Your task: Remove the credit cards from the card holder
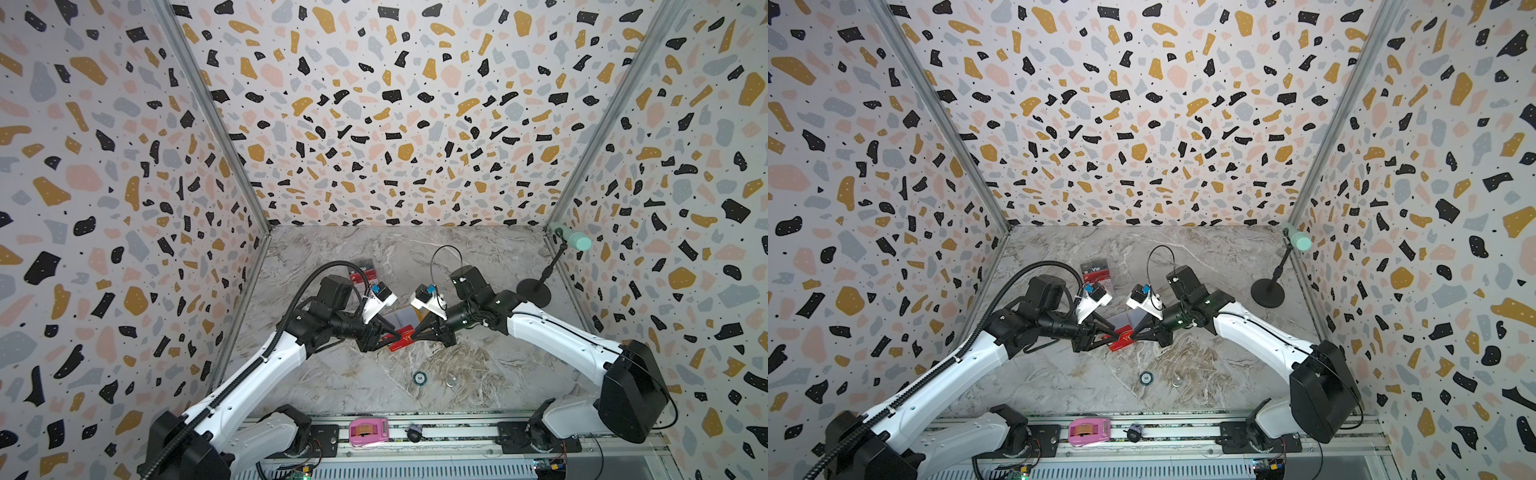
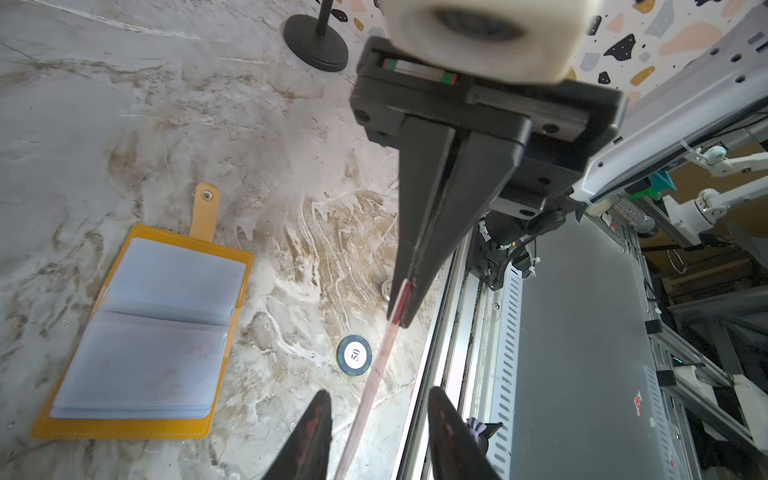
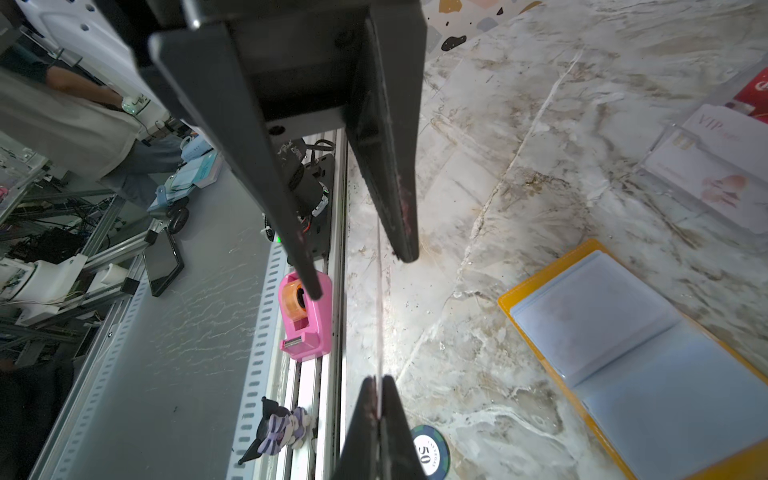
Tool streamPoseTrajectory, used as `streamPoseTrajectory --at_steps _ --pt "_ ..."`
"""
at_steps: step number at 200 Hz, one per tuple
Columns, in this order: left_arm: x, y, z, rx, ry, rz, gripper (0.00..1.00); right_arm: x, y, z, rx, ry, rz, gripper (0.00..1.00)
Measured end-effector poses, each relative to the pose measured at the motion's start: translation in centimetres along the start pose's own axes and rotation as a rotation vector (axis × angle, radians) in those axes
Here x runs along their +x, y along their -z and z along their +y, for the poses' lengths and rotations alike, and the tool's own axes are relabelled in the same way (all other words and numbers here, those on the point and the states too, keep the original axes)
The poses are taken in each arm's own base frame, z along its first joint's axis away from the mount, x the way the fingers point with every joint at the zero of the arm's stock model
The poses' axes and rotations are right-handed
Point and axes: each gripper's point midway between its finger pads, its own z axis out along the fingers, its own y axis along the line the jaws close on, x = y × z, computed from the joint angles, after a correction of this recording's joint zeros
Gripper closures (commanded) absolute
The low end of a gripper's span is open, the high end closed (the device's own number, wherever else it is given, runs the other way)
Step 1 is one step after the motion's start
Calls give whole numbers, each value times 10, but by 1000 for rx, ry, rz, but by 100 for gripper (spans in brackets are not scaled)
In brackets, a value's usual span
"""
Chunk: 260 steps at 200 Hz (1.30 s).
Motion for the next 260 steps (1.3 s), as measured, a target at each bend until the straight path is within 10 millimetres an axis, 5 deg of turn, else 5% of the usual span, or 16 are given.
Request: streamPoseTrajectory --at_steps 197,244,260 --pt "6 0 -6 46 -18 29 85 -7 -2 2 -40 54 39 100" --pt "7 -1 -3 39 -11 36 98 -7 -3 2 -40 55 41 100" --pt "7 -1 -3 39 -9 37 100 -6 -3 1 -38 54 42 88"
